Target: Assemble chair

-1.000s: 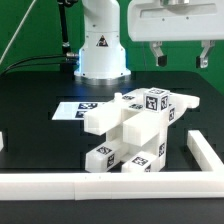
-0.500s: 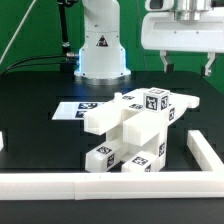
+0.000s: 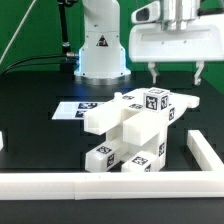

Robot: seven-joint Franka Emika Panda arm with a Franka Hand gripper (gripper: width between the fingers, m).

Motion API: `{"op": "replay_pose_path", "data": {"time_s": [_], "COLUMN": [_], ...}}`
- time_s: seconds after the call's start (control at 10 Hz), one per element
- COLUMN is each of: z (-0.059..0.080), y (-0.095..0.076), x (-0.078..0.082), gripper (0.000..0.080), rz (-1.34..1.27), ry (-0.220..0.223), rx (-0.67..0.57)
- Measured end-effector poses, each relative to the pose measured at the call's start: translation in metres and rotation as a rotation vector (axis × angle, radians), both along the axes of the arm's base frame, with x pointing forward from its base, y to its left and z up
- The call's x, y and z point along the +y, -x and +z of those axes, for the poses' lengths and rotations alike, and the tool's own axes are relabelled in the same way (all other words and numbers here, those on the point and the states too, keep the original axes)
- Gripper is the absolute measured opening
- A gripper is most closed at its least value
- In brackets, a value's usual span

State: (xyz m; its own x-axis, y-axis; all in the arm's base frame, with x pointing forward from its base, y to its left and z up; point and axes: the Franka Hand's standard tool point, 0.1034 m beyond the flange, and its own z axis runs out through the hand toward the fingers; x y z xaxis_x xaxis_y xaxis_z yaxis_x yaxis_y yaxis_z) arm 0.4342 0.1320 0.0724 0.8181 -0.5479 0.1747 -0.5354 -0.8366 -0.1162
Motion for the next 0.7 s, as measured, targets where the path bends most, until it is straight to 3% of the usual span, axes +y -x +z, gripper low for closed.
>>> {"op": "replay_pose_path", "data": {"time_s": [0.1,0.5,0.7], "z": [-0.014,-0.014,-0.019], "y": [0.004,0.003,0.008], "x": [0.002,0.004,-0.007], "gripper": [0.0649,0.0649,0.0649], "rz": [0.015,0.008,0.043], "ry": [0.021,0.016,0.034], "rx": [0.001,0.011,0.027]}}
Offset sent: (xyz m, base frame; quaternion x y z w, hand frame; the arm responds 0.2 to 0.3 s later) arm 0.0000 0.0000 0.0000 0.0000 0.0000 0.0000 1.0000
